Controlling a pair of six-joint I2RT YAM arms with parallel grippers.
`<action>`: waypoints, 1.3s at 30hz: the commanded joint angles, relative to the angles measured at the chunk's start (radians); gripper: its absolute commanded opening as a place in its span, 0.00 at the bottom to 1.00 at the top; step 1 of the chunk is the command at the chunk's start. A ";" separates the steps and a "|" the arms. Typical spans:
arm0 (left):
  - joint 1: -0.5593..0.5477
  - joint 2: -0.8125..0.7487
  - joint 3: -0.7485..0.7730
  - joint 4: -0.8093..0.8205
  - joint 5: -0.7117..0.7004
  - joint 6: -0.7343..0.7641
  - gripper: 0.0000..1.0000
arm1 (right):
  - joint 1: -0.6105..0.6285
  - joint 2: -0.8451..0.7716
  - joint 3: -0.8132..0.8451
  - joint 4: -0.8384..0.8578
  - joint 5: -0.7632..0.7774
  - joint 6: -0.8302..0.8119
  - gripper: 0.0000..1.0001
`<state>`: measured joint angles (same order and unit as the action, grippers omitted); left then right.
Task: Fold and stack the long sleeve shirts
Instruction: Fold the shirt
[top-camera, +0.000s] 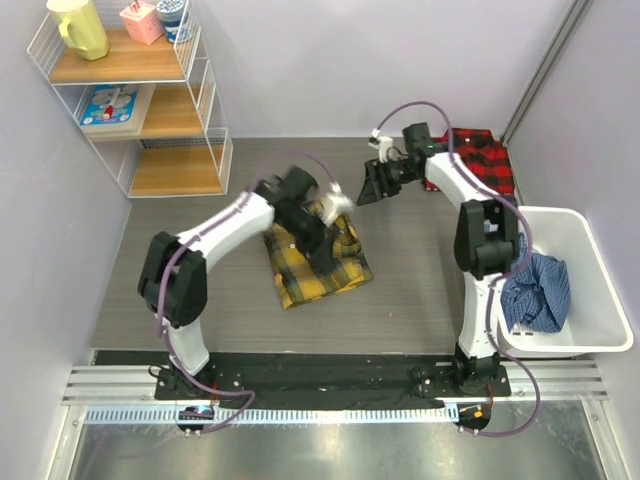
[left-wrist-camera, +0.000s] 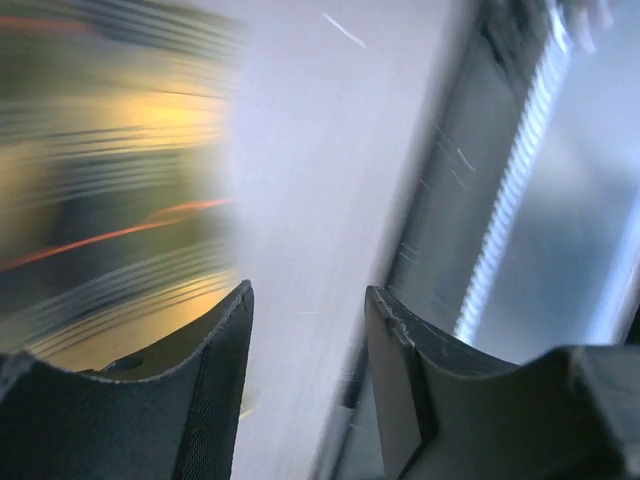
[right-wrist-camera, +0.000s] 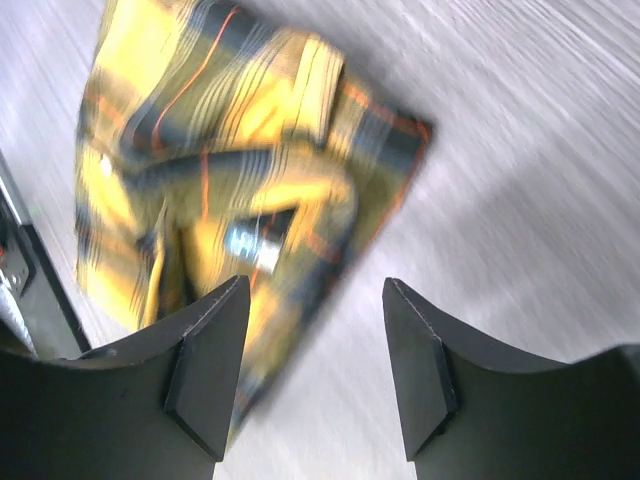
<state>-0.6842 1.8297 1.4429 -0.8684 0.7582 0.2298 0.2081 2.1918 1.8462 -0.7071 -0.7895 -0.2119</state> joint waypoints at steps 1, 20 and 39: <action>0.202 -0.006 0.152 0.022 -0.179 0.077 0.50 | -0.044 -0.245 -0.163 -0.135 0.013 -0.115 0.61; -0.034 0.041 -0.085 0.078 -0.071 -0.320 0.47 | -0.142 -0.377 -0.544 -0.179 0.037 -0.030 0.43; 0.387 -0.168 -0.205 0.264 -0.065 -0.396 0.57 | 0.019 -0.175 -0.457 -0.229 0.162 -0.213 0.28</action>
<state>-0.3370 1.6737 1.2556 -0.5816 0.6773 -0.1761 0.1833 1.9186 1.3045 -0.9531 -0.6647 -0.3702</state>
